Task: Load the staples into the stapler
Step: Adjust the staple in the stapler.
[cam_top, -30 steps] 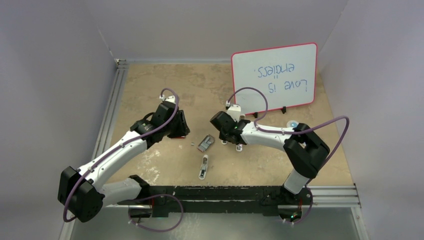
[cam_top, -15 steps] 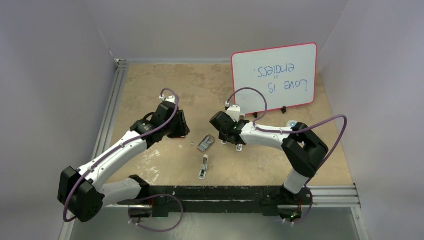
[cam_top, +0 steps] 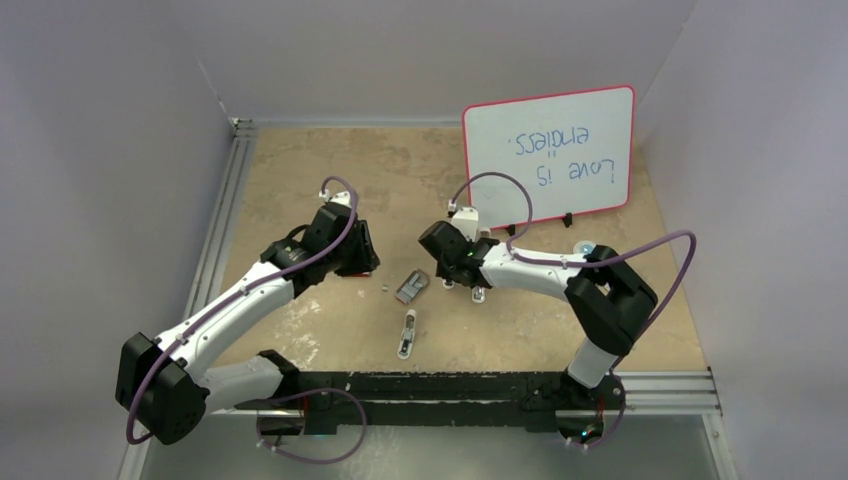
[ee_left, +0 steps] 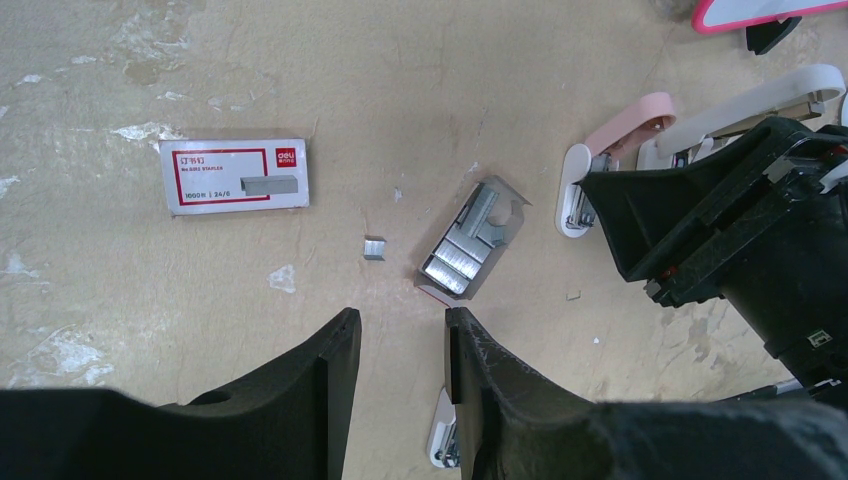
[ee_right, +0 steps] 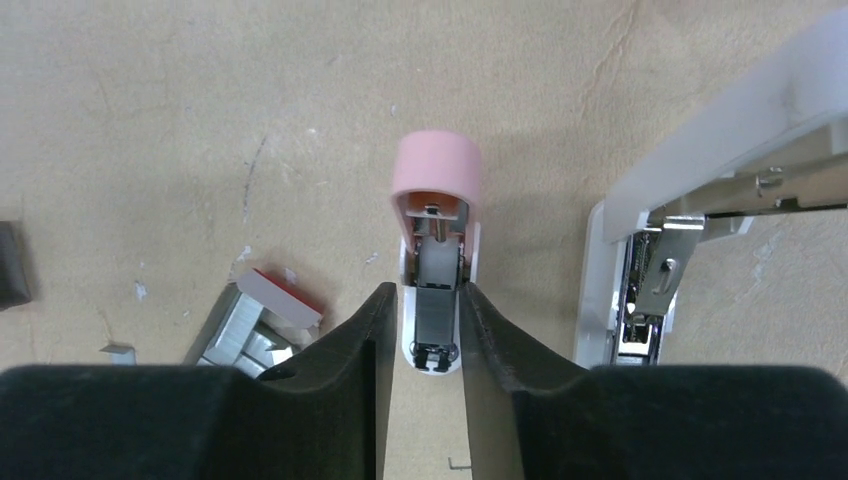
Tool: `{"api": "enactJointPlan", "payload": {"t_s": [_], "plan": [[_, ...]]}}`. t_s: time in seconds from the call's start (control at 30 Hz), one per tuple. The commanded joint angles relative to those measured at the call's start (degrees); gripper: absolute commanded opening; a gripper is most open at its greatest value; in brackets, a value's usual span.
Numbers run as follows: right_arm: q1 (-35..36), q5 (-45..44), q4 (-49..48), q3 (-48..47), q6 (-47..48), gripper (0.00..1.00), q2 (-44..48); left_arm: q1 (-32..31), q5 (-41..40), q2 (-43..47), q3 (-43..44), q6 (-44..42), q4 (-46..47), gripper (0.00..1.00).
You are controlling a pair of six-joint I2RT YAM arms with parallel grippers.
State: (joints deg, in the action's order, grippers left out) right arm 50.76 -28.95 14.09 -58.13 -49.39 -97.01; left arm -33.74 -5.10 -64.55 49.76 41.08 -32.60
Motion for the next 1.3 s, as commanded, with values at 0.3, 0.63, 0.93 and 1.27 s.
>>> {"api": "enactJointPlan", "payload": {"t_s": [0.3, 0.63, 0.93, 1.27], "plan": [[-0.1, -3.1, -3.6, -3.6, 4.5, 0.34, -0.3, 0.5, -0.3, 0.2, 0.0, -1.0, 1.9, 0.36], [-0.1, -0.6, -4.2, -2.5, 4.4, 0.34, -1.6, 0.6, -0.2, 0.2, -0.1, -1.0, 1.8, 0.36], [0.0, 0.7, -3.7, -1.4, 3.6, 0.33, -0.6, 0.5, -0.2, 0.3, -0.1, -1.0, 1.8, 0.36], [-0.1, 1.9, -3.2, -0.4, 2.9, 0.32, -0.1, 0.6, -0.2, 0.3, -0.2, -0.9, 1.9, 0.36]]}}
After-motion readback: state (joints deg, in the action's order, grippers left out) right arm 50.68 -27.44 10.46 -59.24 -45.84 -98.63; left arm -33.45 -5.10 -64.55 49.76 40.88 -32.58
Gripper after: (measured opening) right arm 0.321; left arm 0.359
